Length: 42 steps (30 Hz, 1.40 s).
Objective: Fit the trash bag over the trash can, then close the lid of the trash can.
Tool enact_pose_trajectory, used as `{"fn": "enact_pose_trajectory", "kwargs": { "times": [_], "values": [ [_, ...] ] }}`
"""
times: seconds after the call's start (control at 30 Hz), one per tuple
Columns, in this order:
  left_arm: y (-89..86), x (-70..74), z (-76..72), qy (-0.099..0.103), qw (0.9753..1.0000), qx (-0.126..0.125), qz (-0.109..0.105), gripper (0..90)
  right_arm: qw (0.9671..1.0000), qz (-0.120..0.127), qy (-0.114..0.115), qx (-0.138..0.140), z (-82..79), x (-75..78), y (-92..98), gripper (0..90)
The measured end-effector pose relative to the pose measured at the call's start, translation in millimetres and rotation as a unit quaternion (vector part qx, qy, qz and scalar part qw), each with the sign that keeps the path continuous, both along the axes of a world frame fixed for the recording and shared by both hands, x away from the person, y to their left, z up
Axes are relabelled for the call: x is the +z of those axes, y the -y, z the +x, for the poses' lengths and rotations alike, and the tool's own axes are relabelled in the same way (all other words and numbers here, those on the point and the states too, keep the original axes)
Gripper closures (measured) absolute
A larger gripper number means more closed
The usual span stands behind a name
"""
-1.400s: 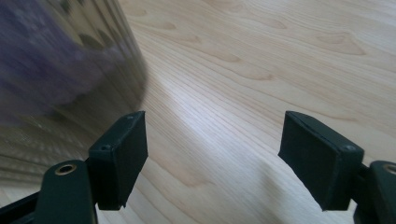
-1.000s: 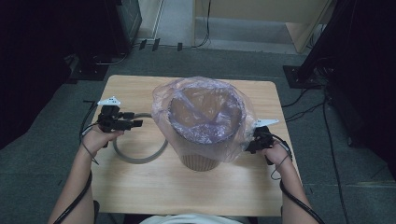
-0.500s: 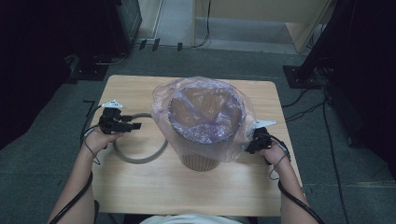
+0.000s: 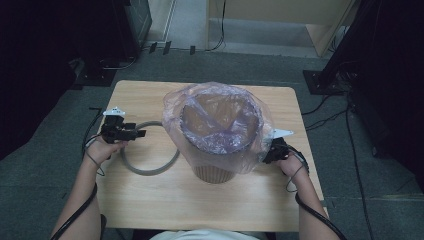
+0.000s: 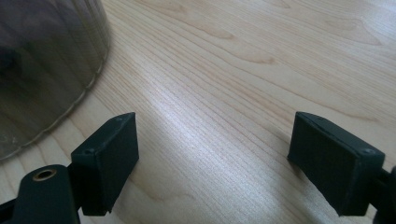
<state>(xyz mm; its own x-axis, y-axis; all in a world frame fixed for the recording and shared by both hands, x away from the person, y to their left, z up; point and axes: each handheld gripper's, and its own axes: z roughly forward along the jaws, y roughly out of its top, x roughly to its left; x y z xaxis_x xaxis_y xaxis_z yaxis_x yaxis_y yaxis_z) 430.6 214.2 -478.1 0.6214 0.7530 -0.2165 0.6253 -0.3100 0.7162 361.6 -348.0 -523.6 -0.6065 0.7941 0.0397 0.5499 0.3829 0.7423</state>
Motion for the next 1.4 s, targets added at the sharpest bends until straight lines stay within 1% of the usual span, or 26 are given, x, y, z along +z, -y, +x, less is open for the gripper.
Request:
{"fn": "enact_pose_trajectory", "kwargs": {
  "times": [0.13, 0.17, 0.2, 0.37, 0.43, 0.47, 0.5, 0.53, 0.57, 0.8, 0.83, 0.87, 1.03, 1.1, 1.17, 1.2, 1.23, 1.27, 1.3, 1.37, 1.4],
  "values": [
    [-6.7, 0.8, 0.1, 0.003, 0.9999, 0.01, -0.002, 31.9, 1.0, -0.008, 0.002, -0.003, -0.5, -0.2, -2.7, 14.8],
    [-10.5, 0.3, -0.2, 0.002, 0.9998, 0.018, 0.001, 31.9, 1.0, -0.009, 0.001, -0.004, -0.6, -0.2, -3.2, 14.2],
    [-12.2, -0.3, -0.6, 0.0, 0.9998, 0.022, 0.004, 31.9, 0.9999, -0.009, 0.002, -0.004, -0.5, -0.3, -3.6, 13.9],
    [-20.5, -1.7, -1.2, -0.005, 0.9993, 0.037, 0.002, 31.9, 0.9999, -0.01, 0.001, -0.006, -0.6, -0.3, -4.1, 13.7],
    [-23.4, -1.3, -2.3, -0.004, 0.9991, 0.04, 0.009, 31.9, 0.9999, -0.01, 0.001, -0.008, -0.7, -0.3, -4.3, 13.7],
    [-23.4, -1.3, -2.3, -0.004, 0.9991, 0.04, 0.009, 32.0, 0.9999, -0.01, 0.001, -0.008, -0.7, -0.3, -4.3, 13.7],
    [-25.0, -1.9, -3.5, -0.007, 0.999, 0.042, 0.015, 32.0, 0.9999, -0.01, 0.001, -0.008, -0.6, -0.3, -4.3, 13.7],
    [-25.0, -1.9, -3.5, -0.007, 0.999, 0.042, 0.015, 32.0, 0.9999, -0.01, 0.001, -0.008, -0.7, -0.3, -4.4, 13.6],
    [-25.5, -2.7, -3.9, -0.011, 0.9988, 0.044, 0.017, 32.0, 0.9999, -0.01, 0.001, -0.008, -0.7, -0.3, -4.5, 13.6],
    [-25.1, -3.7, -3.5, -0.013, 0.9984, 0.046, 0.03, 31.9, 0.9999, -0.01, 0.001, -0.011, -0.5, -0.4, -5.5, 12.8],
    [-25.5, -4.8, -3.9, -0.019, 0.9979, 0.05, 0.035, 31.8, 0.9999, -0.01, 0.001, -0.012, -0.5, -0.4, -5.7, 12.6],
    [-25.9, -5.2, -4.2, -0.02, 0.9977, 0.051, 0.039, 31.8, 0.9999, -0.01, 0.001, -0.012, -0.5, -0.4, -5.7, 12.6],
    [-28.2, -6.1, -5.5, -0.027, 0.9966, 0.06, 0.048, 31.8, 0.9999, -0.01, 0.001, -0.013, -0.6, -0.5, -6.2, 12.3],
    [-28.1, -6.3, -5.9, -0.029, 0.9965, 0.061, 0.05, 31.8, 0.9999, -0.01, 0.001, -0.014, -0.6, -0.5, -6.3, 12.3],
    [-26.7, -7.2, -6.2, -0.032, 0.996, 0.059, 0.058, 31.8, 0.9999, -0.01, 0.001, -0.014, -0.6, -0.5, -6.3, 12.2],
    [-26.7, -7.2, -6.2, -0.032, 0.996, 0.059, 0.058, 31.8, 0.9999, -0.01, 0.001, -0.014, -0.6, -0.5, -6.3, 12.2],
    [-25.2, -8.8, -6.1, -0.036, 0.995, 0.062, 0.069, 31.8, 0.9998, -0.01, 0.0, -0.014, -0.6, -0.5, -6.4, 12.2],
    [-25.2, -8.8, -6.1, -0.036, 0.995, 0.062, 0.069, 31.7, 0.9998, -0.01, 0.0, -0.014, -0.6, -0.5, -6.5, 12.2],
    [-25.2, -10.8, -5.8, -0.043, 0.9947, 0.059, 0.073, 31.4, 0.9998, -0.01, 0.0, -0.014, -0.6, -0.5, -6.5, 12.2],
    [-25.0, -11.5, -5.8, -0.045, 0.9945, 0.058, 0.074, 31.1, 0.9998, -0.01, 0.0, -0.014, -0.6, -0.5, -6.5, 12.2],
    [-24.8, -12.6, -5.7, -0.048, 0.9942, 0.057, 0.078, 30.8, 0.9998, -0.01, 0.0, -0.014, -0.6, -0.5, -6.5, 12.2]
  ]
}}
